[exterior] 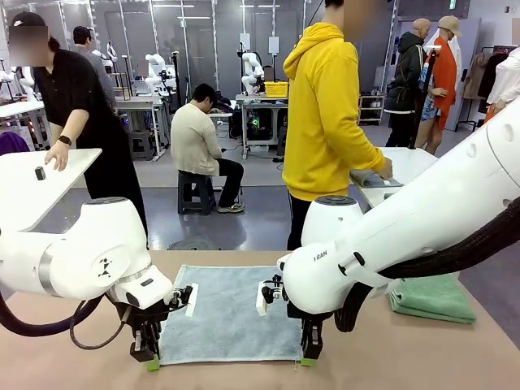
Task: Fold the towels and place them in the basket.
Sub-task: When a person lays out a Towel with hook on the table, fold it in half twice.
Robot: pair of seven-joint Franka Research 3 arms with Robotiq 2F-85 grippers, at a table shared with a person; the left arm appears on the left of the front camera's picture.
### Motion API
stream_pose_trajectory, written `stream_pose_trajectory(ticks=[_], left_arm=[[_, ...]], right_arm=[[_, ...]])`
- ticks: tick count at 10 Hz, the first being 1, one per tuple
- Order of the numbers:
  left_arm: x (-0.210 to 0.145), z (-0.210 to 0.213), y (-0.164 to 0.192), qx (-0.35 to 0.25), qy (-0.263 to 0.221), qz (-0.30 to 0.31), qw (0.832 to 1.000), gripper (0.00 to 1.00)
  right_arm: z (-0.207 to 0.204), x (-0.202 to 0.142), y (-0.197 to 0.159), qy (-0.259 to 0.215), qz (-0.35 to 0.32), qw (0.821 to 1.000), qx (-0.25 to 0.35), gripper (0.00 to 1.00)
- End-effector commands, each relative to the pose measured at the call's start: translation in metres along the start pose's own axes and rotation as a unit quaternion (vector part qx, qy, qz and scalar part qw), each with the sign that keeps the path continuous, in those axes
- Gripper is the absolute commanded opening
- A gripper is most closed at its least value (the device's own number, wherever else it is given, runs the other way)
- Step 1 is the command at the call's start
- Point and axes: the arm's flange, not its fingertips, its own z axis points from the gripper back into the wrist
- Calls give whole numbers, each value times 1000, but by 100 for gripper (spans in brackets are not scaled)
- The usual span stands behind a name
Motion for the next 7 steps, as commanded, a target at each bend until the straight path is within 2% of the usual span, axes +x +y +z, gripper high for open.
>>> stream_pose_trajectory(ticks=[1,7], left_arm=[[-3,-8,2,6,10,-9,1000,0],[-1,1,-4,15,4,-13,1000,0]], right_arm=[[-3,4,3,14,-11,1000,6,0],[6,2,4,10,-17,1000,13,0]])
